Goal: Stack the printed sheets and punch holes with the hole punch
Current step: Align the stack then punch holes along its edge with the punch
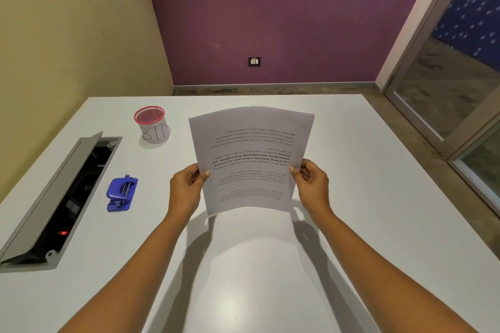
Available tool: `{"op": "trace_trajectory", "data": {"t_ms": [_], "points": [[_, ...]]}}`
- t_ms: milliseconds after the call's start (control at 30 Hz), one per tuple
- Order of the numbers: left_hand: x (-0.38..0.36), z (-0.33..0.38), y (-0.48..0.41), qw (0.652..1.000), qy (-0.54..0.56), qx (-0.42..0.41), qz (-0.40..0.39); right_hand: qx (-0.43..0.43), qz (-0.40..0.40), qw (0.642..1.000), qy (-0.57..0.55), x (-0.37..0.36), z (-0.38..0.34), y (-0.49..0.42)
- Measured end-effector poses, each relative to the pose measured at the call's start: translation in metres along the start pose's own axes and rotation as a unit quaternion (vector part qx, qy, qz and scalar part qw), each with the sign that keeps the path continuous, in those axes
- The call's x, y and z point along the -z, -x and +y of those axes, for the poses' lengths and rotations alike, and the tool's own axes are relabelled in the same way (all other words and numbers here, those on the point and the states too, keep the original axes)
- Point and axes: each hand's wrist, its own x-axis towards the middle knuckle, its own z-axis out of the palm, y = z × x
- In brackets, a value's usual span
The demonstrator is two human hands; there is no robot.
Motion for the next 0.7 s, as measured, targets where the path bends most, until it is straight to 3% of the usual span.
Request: {"op": "trace_trajectory", "data": {"t_ms": [167,267,400,533,700], "points": [[0.001,0.005,-0.002,1.000,0.010,0.004,-0.010,0.009,-0.001,1.000,-0.008,0.000,-0.004,0.000],[0.000,0.000,0.001,0.999,0.004,0.019,-0.041,-0.017,-0.007,1.000,0.021,0.001,-0.001,0.001],[0.000,-0.005,-0.001,0.999,-0.026,0.029,-0.026,-0.040,-0.017,0.996,0.079,0.003,0.007,0.002],[0.000,-0.005,-0.002,0.999,-0.034,0.034,-0.012,-0.122,-0.028,0.977,0.170,0.007,0.018,0.003],[0.000,-0.005,-0.002,0.997,0.003,0.067,0.034,-0.247,-0.131,0.931,0.236,0.009,0.032,0.010]]}}
